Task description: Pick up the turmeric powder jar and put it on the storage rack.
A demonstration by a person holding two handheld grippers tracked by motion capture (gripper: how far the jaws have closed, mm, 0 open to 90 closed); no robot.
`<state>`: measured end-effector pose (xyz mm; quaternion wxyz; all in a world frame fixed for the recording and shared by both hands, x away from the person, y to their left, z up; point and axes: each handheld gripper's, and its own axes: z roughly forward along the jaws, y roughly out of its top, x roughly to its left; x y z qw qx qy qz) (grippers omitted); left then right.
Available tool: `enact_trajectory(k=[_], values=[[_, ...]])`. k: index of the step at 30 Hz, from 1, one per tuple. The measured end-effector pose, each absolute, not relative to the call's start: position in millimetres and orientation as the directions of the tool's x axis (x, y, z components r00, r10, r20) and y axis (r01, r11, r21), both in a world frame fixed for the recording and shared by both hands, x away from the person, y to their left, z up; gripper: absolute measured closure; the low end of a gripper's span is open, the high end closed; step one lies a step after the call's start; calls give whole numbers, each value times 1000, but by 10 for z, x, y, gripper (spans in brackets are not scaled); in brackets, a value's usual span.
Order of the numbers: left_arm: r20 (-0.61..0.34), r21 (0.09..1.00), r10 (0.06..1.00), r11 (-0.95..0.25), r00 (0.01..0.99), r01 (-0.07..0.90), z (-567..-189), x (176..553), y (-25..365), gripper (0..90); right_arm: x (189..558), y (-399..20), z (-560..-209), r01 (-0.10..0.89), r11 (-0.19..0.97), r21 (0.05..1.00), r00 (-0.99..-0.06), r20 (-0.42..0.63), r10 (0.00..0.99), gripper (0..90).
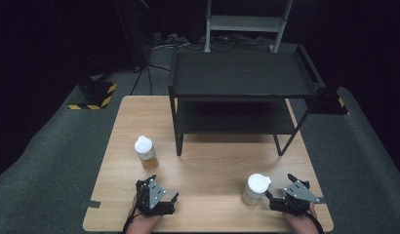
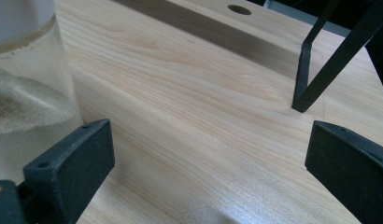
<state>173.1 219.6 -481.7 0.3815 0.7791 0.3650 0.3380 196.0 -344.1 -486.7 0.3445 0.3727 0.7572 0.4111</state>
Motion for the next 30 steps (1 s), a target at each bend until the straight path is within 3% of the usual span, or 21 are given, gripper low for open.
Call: enact_trajectory(k=[30], values=[[211,854,844,-405,492,327,-4816,1745,2253,7,1945,-3423,-4884,282,369,886,-458,-213,863,6]])
